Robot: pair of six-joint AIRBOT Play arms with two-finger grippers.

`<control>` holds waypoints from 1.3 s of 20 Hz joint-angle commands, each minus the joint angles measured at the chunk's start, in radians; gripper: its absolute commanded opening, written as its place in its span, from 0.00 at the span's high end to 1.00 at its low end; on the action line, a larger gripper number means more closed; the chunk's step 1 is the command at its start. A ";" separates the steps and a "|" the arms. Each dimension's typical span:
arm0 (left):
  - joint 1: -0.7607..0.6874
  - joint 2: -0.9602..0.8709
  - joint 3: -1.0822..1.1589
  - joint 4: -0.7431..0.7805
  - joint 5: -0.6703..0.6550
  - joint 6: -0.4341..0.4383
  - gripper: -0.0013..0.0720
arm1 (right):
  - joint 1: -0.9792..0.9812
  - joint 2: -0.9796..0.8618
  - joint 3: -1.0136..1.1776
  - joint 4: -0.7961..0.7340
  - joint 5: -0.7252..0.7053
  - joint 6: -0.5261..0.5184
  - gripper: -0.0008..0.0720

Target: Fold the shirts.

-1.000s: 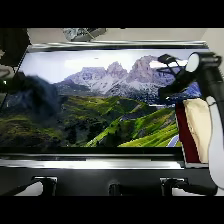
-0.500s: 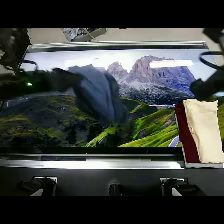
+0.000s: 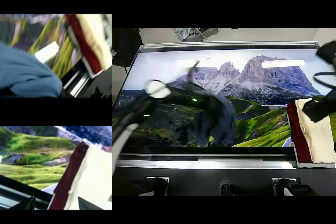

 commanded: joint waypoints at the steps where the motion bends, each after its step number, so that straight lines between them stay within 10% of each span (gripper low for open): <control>1: -0.043 -0.209 0.004 0.004 -0.027 -0.042 0.31 | 0.000 -0.084 -0.091 0.034 -0.055 0.003 0.11; 2: -0.025 -0.241 0.027 0.005 -0.082 -0.067 0.00 | 0.000 -0.119 -0.111 0.049 -0.079 -0.005 0.11; 10: 0.372 -0.119 0.061 0.415 -0.392 -0.080 0.01 | 0.002 -0.383 -0.254 0.514 -0.168 -0.154 0.03; 16: 0.370 -0.101 -0.339 0.299 -0.250 -0.032 0.03 | 0.094 -0.456 -0.501 0.526 -0.325 -0.163 0.04; 21: 0.290 -0.109 -0.425 0.254 -0.103 -0.023 0.18 | 0.201 -0.489 -0.565 0.556 -0.429 -0.163 0.04; 23: 0.261 -0.111 -0.425 0.251 -0.056 -0.026 0.71 | 0.234 -0.509 -0.567 0.591 -0.484 -0.163 0.04; 26: 0.232 -0.110 -0.422 0.251 -0.018 -0.026 0.95 | 0.299 -0.551 -0.568 0.624 -0.569 -0.155 0.04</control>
